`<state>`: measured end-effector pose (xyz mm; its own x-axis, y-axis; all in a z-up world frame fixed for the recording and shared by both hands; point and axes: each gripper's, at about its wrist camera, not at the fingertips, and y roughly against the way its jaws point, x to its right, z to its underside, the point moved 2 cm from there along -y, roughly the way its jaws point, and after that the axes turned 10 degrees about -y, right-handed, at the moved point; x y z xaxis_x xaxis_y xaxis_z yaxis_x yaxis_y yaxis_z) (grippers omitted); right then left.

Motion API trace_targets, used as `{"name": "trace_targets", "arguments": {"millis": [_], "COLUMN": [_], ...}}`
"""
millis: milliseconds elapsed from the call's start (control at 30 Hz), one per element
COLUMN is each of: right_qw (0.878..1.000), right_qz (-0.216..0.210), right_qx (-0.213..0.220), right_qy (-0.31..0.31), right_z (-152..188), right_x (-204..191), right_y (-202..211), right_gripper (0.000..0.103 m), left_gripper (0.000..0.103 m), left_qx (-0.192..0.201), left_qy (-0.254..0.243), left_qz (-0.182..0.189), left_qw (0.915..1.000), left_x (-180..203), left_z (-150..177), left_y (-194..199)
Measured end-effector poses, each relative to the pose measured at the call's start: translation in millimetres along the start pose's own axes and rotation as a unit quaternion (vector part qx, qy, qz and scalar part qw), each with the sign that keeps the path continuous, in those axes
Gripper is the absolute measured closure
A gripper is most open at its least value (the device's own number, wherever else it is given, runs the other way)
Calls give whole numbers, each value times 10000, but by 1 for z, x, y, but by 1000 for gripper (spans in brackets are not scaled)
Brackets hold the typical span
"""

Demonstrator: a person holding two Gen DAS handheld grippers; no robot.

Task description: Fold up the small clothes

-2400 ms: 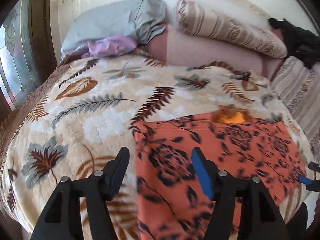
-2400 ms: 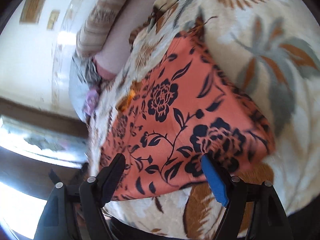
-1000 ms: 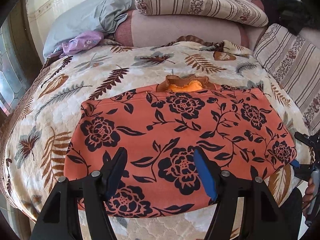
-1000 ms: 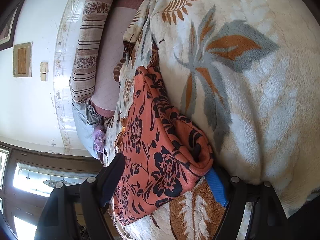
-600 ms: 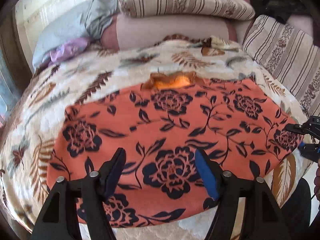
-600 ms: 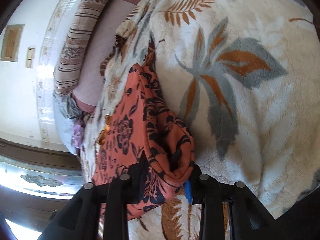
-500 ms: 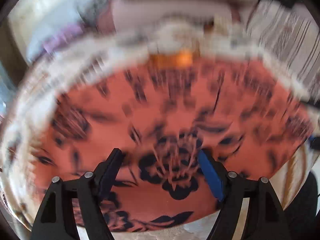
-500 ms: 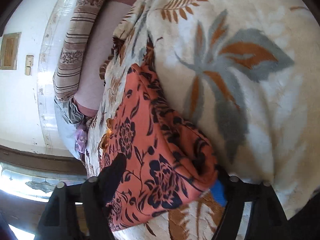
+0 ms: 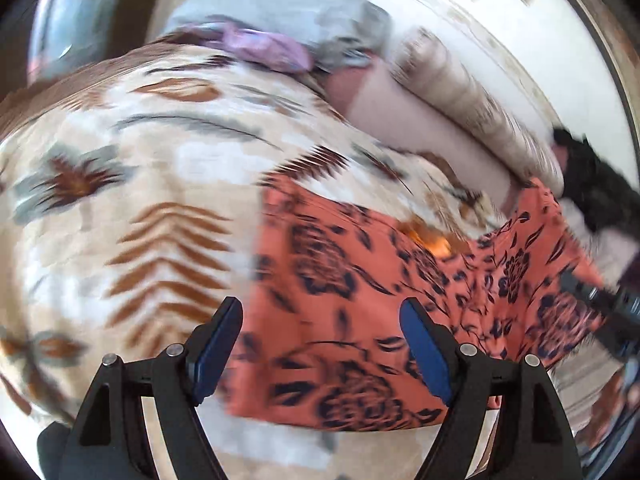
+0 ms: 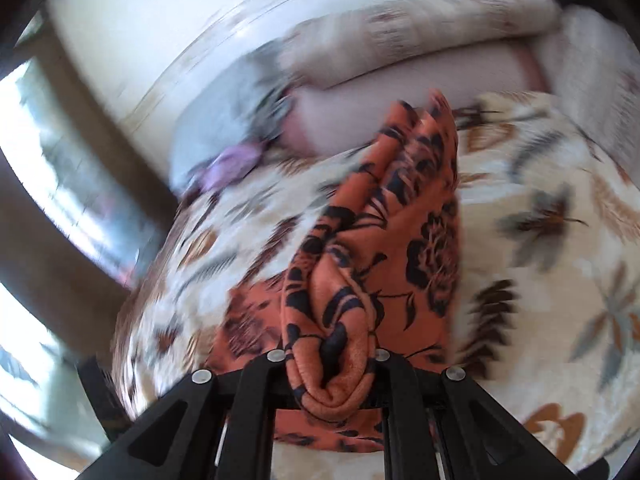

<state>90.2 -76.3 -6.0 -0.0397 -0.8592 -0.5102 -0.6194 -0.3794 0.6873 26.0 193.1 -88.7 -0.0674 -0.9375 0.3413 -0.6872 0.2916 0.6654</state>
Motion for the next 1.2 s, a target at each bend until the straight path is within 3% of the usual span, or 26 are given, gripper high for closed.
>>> {"name": "trace_targets", "arguments": {"millis": [67, 133, 167, 200, 367, 533, 633, 700, 767, 833, 933, 1033, 1200], "right_qw": [9982, 9906, 9842, 9830, 9909, 9929, 9909, 9867, 9728, 9803, 9804, 9836, 9882], "right_qz": [-47, 190, 319, 177, -143, -906, -920, -426, 189, -24, -192, -445, -752], "right_qx": [-549, -1322, -1736, -1819, -1339, -760, -918, -1403, -2176, -1867, -1902, -1660, -1259], "right_qy": [250, 311, 146, -193, -4, -141, 342, 705, 768, 642, 477, 548, 453], "right_z": [33, 69, 84, 90, 48, 8, 35, 73, 111, 117, 108, 94, 84], "right_x": [-19, -14, -2, 8, -19, -61, -94, -100, -85, -79, -77, -84, -94], "right_y": [-40, -97, -124, -133, -91, -54, -63, -102, -151, -147, -134, -119, -101], "right_gripper": [92, 92, 92, 90, 93, 92, 92, 90, 88, 87, 87, 90, 90], "left_gripper": [21, 21, 21, 21, 21, 21, 22, 21, 21, 21, 21, 22, 21], "left_qx": [34, -12, -39, -53, 80, 239, 280, 252, 227, 244, 210, 272, 325], "left_qy": [217, 373, 446, 506, 598, 495, 399, 529, 613, 524, 416, 508, 407], "left_qz": [-96, -197, -225, -248, -205, -19, -85, -91, -45, -33, -13, 192, 175], "left_qw": [9997, 9991, 9987, 9984, 9980, 9985, 9988, 9982, 9979, 9983, 9989, 9982, 9985], "left_x": [-27, -48, -56, -61, -80, -75, -76, -81, -85, -84, -81, -77, -66], "left_z": [6, 13, 18, 23, 36, 30, 25, 25, 25, 24, 18, 8, -3], "left_y": [11, 19, 22, 25, 43, 47, 49, 50, 51, 56, 55, 52, 55]}}
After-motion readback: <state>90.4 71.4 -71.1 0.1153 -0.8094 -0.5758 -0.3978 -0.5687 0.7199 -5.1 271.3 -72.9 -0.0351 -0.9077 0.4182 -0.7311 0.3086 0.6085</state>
